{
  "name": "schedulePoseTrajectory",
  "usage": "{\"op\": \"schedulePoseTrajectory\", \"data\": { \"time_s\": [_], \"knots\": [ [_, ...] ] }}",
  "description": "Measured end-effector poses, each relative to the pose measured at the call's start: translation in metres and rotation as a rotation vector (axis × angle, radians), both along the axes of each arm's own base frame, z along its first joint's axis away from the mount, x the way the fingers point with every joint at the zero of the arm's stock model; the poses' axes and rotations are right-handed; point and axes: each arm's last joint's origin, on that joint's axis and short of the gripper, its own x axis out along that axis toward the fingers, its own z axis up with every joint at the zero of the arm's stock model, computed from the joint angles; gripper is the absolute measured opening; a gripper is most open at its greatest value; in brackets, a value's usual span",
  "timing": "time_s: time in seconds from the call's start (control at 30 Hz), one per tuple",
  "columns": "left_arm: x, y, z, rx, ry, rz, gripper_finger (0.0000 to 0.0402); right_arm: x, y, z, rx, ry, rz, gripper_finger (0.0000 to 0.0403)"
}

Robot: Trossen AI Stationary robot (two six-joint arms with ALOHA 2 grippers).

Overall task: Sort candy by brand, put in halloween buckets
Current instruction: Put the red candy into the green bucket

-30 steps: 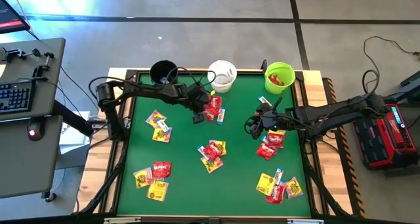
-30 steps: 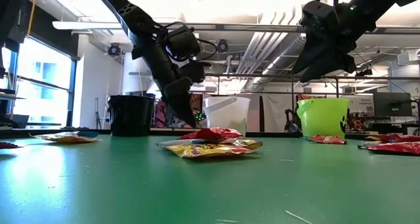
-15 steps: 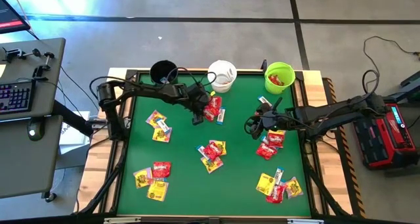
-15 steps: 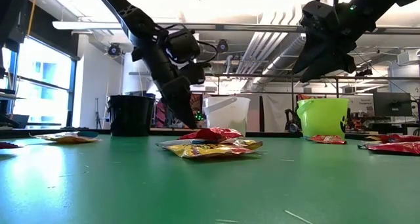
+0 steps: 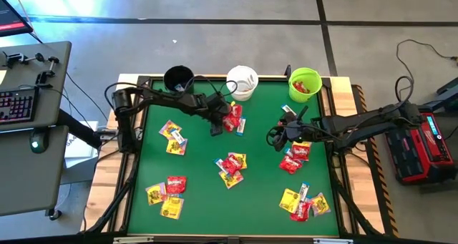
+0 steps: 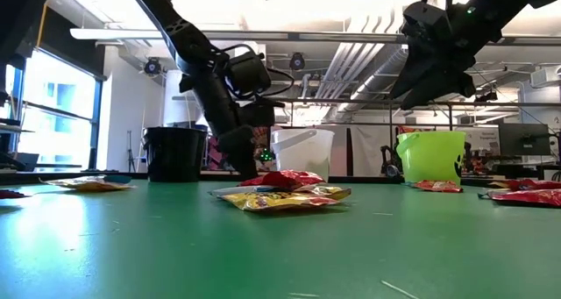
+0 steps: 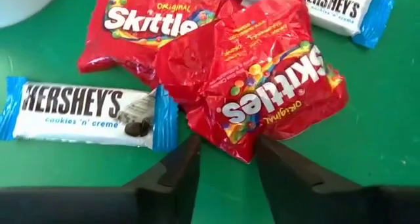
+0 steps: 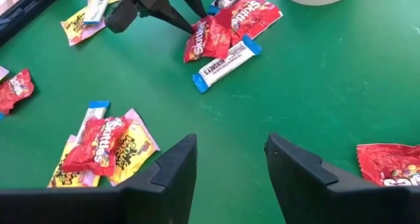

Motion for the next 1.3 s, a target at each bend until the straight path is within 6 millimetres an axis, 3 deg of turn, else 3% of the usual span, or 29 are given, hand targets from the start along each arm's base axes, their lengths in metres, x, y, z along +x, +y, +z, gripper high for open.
{"op": "schedulePoseTrajectory", "data": {
  "time_s": [0.3, 0.57, 0.87, 1.2, 1.3],
  "knots": [
    [0.003, 0.001, 0.002, -0.011, -0.051, -0.011, 0.0008, 0.000, 0.000, 0.000, -0.007, 0.000, -0.002, 0.0169],
    [-0.001, 0.006, 0.007, -0.078, -0.071, -0.011, 0.0001, 0.000, 0.000, 0.000, -0.007, 0.001, -0.002, 0.0169],
    [-0.008, 0.004, 0.047, -0.120, -0.190, 0.052, 0.0000, 0.002, -0.001, 0.002, 0.026, -0.036, -0.020, 0.0169],
    [-0.012, -0.009, 0.096, -0.217, -0.399, 0.158, 0.0000, 0.027, -0.027, 0.032, 0.188, -0.451, -0.046, 0.0170],
    [-0.012, -0.015, 0.107, -0.228, -0.452, 0.156, 0.0000, 0.035, -0.036, 0.032, 0.256, -0.519, -0.035, 0.0170]
  ]
}}
